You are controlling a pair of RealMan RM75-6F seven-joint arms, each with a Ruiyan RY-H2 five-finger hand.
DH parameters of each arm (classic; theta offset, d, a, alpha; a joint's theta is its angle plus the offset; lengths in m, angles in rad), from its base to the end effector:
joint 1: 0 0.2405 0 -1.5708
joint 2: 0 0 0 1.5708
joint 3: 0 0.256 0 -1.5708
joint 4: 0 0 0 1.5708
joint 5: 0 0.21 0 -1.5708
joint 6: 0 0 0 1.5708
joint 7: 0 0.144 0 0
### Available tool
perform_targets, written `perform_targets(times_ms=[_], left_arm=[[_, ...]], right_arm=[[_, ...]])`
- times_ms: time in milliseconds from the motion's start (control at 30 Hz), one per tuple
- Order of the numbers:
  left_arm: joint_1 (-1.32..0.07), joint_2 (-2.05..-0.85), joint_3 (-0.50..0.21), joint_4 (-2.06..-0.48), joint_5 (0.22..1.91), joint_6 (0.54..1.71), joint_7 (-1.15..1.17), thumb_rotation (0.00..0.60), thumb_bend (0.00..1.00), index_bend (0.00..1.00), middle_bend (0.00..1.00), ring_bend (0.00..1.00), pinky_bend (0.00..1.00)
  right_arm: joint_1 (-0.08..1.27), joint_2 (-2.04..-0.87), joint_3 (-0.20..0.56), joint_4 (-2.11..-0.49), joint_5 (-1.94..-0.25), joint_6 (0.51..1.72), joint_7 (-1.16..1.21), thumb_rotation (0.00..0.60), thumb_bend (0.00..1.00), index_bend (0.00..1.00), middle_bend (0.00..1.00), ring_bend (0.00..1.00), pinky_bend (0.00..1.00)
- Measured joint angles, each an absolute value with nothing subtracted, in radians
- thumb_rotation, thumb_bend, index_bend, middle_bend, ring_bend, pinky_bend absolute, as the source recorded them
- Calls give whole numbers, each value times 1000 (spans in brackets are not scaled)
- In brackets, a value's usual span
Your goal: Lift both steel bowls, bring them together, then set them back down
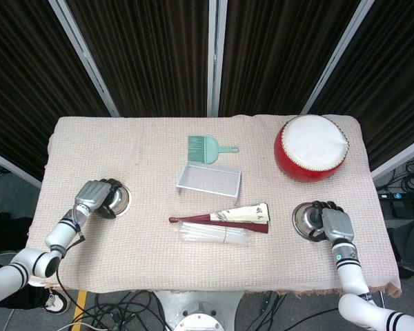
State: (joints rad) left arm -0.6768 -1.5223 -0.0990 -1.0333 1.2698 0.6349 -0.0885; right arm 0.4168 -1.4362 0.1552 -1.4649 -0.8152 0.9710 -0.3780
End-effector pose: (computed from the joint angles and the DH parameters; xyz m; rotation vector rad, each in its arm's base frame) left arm -0.2886 0.3698 0.0047 -1.8328 -1.1517 -0.5665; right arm -0.3135 -0.2798 0.0280 1.4146 -1.3048 0.5106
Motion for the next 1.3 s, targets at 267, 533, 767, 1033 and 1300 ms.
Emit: perform_targets(times_ms=[267, 533, 767, 1033, 1300], left_arm=[[-660, -1532, -92, -1028, 1276, 681, -100, 600, 102, 568, 556, 514, 660], [-598, -1488, -123, -1105, 1338, 956, -148, 600, 122, 598, 571, 534, 674], [-519, -1418, -206, -1365, 1390, 1302, -235, 600, 123, 597, 571, 551, 686], [-501, -1476, -277, -1697, 1484, 1490, -292, 600, 123, 596, 572, 557, 686], [-586, -1636, -290, -1691, 1576, 1479, -255, 600, 123, 596, 571, 557, 685]], right_arm=[[412, -1445, 151, -1454, -827, 990, -344, 600, 107, 572, 434, 321, 414], [356, -1404, 168, -1509, -956, 1094, -185, 600, 120, 589, 438, 337, 443], [296, -1379, 210, -1563, -1184, 1278, 137, 600, 121, 592, 439, 337, 444], [315, -1558, 320, -1571, -1310, 1445, 598, 600, 155, 593, 442, 337, 450], [436, -1653, 382, -1637, -1298, 1217, 969, 600, 168, 593, 444, 337, 451]])
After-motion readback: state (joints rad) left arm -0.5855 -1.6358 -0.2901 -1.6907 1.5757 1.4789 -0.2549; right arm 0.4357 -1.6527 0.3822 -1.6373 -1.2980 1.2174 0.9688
